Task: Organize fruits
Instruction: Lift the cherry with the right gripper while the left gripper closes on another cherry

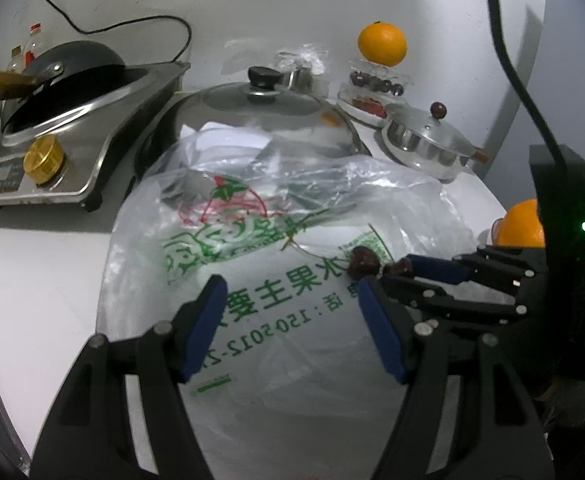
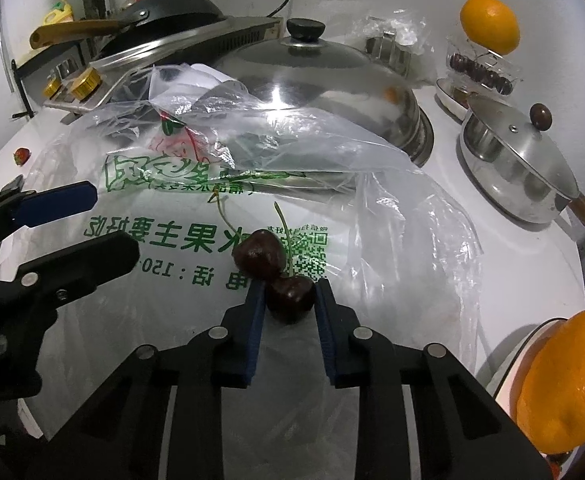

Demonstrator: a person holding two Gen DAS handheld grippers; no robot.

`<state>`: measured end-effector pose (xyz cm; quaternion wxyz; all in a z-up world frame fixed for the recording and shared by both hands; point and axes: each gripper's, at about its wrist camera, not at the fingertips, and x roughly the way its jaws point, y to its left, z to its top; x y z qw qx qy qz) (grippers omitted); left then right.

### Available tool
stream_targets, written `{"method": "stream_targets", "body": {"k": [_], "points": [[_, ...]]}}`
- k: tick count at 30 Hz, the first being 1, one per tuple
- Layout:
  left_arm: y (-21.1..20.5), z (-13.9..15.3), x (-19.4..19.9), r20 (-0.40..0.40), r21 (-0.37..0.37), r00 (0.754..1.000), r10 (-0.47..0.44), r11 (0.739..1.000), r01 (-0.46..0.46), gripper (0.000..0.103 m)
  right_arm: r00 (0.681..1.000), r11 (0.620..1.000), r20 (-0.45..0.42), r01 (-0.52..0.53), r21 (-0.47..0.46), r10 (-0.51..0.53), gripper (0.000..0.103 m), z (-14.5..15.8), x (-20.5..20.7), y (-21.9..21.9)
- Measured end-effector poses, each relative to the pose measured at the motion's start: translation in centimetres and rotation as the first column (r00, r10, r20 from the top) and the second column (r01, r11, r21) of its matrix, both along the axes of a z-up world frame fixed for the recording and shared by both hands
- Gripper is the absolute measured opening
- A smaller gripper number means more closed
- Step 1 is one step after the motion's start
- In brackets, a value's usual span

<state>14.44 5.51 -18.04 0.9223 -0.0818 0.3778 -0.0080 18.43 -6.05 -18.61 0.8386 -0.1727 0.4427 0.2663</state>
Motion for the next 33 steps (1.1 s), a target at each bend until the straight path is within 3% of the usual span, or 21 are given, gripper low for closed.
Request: {"method": "stream_targets", "body": {"k": [20, 33], "points": [[-3.0, 1.2, 1.4, -0.012, 0.07, 0.998, -0.065, 0.995, 0.066, 0.07, 0.994, 0.991, 0.097, 0.041, 0.125, -0.053, 0.027, 4.5, -0.9, -3.9], [-5.4, -0.3, 3.8, -0.052, 0.091, 0.993, -0.104, 0.99, 0.109, 0.07, 0.991, 0.981, 0.089, 0.083, 0.176, -0.1, 0.027, 5.0, 0.0, -6.5]]}}
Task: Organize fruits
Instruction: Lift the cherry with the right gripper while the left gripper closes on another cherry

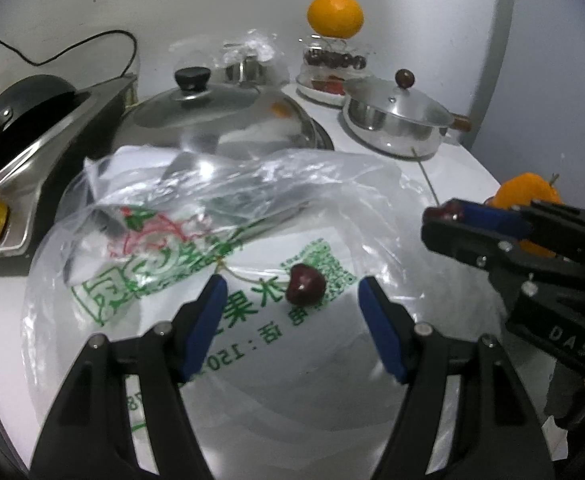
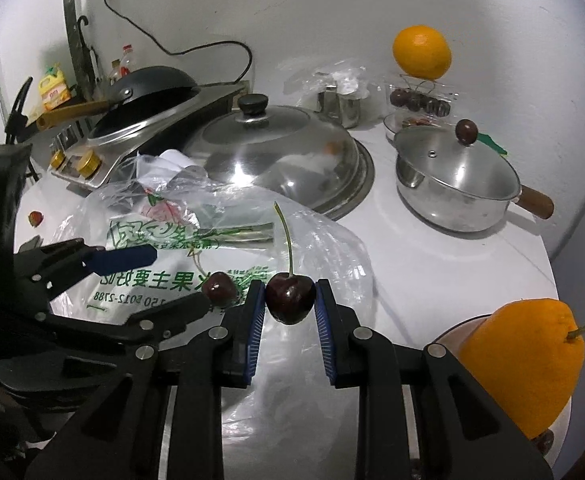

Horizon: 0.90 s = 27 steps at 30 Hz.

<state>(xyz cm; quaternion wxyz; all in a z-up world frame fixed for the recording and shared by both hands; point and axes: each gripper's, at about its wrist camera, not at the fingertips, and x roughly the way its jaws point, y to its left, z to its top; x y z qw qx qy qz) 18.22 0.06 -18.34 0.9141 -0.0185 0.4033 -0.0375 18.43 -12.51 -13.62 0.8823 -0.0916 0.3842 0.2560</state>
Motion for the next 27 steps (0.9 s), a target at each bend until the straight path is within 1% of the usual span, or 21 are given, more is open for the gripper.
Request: {"method": "stream_targets", "body": {"k": [4, 8, 13, 15, 18, 22, 24, 27], "points": [[-0.6, -0.6, 0.8, -0.01, 0.015, 1.0, -0.003, 1.0, 0.003, 0.069, 1.0, 1.0, -0.027, 0.005, 0.027, -0.004, 0.027, -0.3, 0.2, -0.5], [-0.8, -1.0, 1.5, -0.014, 0.026, 1.0, 0.007, 1.0, -0.007, 0.069, 0.999, 0.999, -0.032, 0.0, 0.037, 0.001, 0.027, -0.4, 0.5, -0.5], [-0.9, -1.5, 2.0, -0.023, 0.059, 0.999, 0.022, 0.998, -0.021, 0.069, 0.999, 0.999, -0.039, -0.003, 0.049, 0.005, 0.027, -0.6, 0.9, -0.8], [-0.8, -1.7, 2.2, -0.027, 0.065, 0.999, 0.034, 0.997, -0.032, 0.061, 0.999, 0.999, -0.042, -0.005, 0.053, 0.007, 0.027, -0.6, 1.0, -0.8], [-0.6, -2.2, 2.6, -0.033, 0.083, 0.998, 0.05, 0.995, -0.047, 0.059, 0.999, 0.998, -0.047, -0.004, 0.058, 0.007, 0.027, -0.8, 1.2, -0.9], [-0.9, -2.4, 2.8, -0.026, 0.101, 0.999, 0.048, 0.994, -0.045, 0.056, 0.999, 0.998, -0.052, -0.003, 0.06, 0.006, 0.027, -1.0, 1.3, -0.9], [-1.1, -2.5, 2.8, -0.026, 0.105, 0.999, 0.043, 0.994, -0.04, 0.052, 0.999, 0.998, -0.053, -0.003, 0.06, 0.006, 0.027, -0.9, 1.2, -0.9], [-1.3, -2.7, 2.9, -0.029, 0.11, 0.999, 0.036, 0.993, -0.033, 0.051, 0.998, 0.998, -0.054, -0.006, 0.06, 0.009, 0.027, -1.1, 1.3, -0.9]]}}
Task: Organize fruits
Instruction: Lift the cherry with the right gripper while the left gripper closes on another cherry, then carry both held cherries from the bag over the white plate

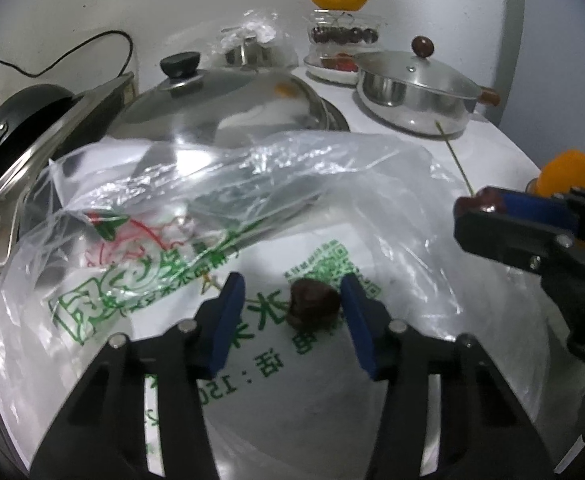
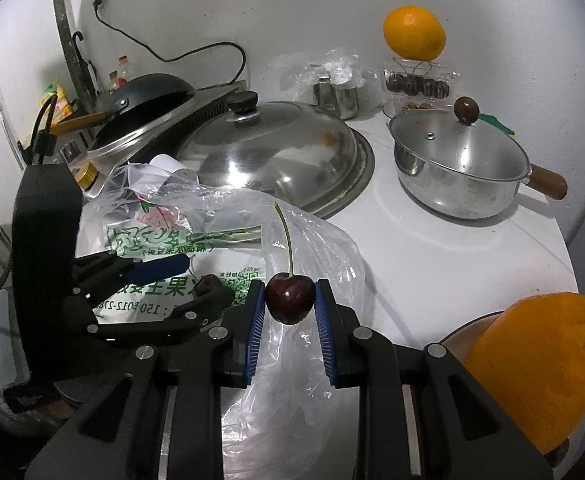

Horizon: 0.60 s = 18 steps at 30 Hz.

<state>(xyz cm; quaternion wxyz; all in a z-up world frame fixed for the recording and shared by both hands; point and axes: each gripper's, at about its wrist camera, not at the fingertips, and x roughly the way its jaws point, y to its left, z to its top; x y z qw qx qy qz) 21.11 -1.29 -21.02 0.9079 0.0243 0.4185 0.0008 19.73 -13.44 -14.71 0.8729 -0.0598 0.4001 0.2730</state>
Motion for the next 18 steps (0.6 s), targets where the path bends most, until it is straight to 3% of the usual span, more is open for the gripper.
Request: {"method": "stream_targets", "body": {"k": [10, 12, 18], "points": [[-0.16, -0.52, 0.17, -0.016, -0.028, 1.0, -0.024, 0.999, 0.024, 0.051, 1.0, 1.0, -0.002, 0.002, 0.0, -0.002, 0.027, 0.12, -0.1, 0.06], [-0.24, -0.59, 0.26, -0.019, -0.027, 0.999, -0.03, 0.999, 0.029, 0.039, 1.0, 1.0, -0.001, 0.001, 0.0, -0.001, 0.027, 0.15, -0.11, 0.1], [-0.06, -0.56, 0.11, -0.01, -0.038, 1.0, -0.028, 0.999, 0.027, 0.03, 1.0, 1.0, 0.003, 0.004, 0.001, -0.004, 0.027, 0.25, -0.29, 0.17]]}}
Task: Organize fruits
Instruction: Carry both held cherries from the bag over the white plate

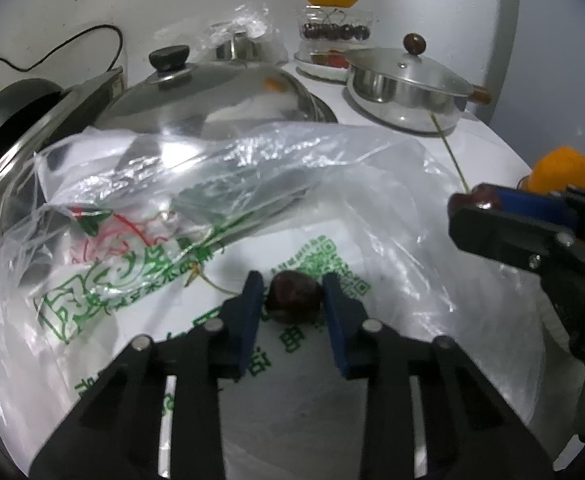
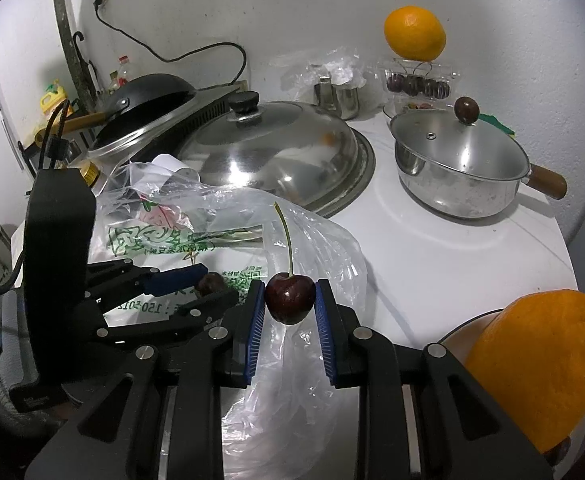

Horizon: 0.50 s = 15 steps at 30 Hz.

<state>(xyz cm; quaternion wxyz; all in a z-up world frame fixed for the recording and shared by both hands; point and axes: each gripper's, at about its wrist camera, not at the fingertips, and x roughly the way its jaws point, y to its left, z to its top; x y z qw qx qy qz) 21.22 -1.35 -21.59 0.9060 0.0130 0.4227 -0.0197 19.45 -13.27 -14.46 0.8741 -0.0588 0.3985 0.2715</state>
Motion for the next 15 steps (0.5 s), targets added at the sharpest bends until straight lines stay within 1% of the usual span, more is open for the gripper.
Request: {"method": "stream_targets", "body": {"k": [8, 15], "points": [[0.0, 0.6, -0.8, 0.012, -0.019, 1.0, -0.017, 1.0, 0.018, 0.03, 1.0, 1.0, 0.012, 0.007, -0.004, -0.007, 0.027, 0.4, -0.3, -0.1], [0.0, 2.1, -1.8, 0.044, -0.025, 0.999, -0.023, 0.999, 0.024, 0.03, 1.0, 1.0, 0.025, 0.015, -0.005, -0.015, 0.027, 1.0, -0.9, -0.3]]}}
